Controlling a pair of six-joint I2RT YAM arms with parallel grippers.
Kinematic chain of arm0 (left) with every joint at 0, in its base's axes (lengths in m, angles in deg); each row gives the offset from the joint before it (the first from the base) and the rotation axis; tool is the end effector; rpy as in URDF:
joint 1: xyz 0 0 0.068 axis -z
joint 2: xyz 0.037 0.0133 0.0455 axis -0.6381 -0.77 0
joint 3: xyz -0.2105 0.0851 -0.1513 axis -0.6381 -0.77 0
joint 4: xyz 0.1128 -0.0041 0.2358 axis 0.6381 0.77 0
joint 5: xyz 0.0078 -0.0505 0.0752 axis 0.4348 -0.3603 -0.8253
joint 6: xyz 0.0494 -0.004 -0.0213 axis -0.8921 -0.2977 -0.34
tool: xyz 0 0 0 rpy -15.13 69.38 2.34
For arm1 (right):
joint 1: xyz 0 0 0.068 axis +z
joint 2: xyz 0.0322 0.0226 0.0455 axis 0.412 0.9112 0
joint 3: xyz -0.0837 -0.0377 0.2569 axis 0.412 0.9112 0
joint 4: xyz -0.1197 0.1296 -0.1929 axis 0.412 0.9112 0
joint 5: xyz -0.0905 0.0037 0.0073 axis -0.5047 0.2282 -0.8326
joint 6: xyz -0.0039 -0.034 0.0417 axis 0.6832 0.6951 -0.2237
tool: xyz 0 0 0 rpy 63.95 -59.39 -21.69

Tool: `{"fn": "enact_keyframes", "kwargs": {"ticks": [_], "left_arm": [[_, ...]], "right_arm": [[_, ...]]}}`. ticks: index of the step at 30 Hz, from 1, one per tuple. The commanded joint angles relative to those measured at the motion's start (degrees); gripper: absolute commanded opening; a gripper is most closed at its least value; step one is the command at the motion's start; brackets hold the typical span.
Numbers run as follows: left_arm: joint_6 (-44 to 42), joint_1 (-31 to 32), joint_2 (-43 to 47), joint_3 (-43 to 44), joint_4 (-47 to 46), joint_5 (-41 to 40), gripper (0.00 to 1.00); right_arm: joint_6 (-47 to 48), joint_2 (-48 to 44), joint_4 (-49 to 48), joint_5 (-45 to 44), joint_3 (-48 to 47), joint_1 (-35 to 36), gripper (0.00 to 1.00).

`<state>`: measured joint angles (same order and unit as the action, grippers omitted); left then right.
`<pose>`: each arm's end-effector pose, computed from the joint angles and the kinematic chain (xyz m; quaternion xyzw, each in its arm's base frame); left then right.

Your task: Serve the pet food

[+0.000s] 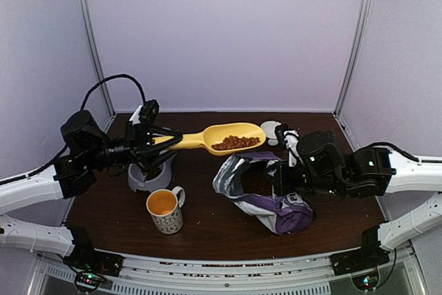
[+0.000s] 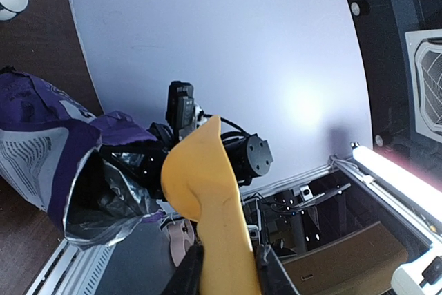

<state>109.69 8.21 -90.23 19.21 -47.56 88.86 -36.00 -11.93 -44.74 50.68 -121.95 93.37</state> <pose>0.1339 -0.1792 0.3420 0.0229 0.6502 -0.7524 0.1028 0.0976 0.2280 0.3067 -0.1651 0.8656 0.3009 0.3647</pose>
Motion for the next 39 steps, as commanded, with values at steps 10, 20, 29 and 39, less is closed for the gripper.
{"fn": "enact_keyframes", "kwargs": {"ticks": [10,20,29,39], "left_arm": [[3.52,-15.37,14.29,-5.77,7.74,-6.97,0.0],[3.77,-37.0,20.06,-15.01,8.67,0.45,0.0],[0.17,-45.1,20.43,-19.64,7.68,1.03,0.0],[-6.55,-52.31,27.32,-23.09,18.46,1.6,0.0]], "right_arm": [[-0.48,-2.7,-2.36,-2.97,-0.26,0.22,0.0],[-0.4,-2.64,-2.6,-2.95,-0.27,0.24,0.0],[-0.22,-2.59,-2.58,-2.99,-0.15,0.22,0.0],[0.52,-1.52,-2.88,-2.66,-0.67,0.27,0.0]]}}
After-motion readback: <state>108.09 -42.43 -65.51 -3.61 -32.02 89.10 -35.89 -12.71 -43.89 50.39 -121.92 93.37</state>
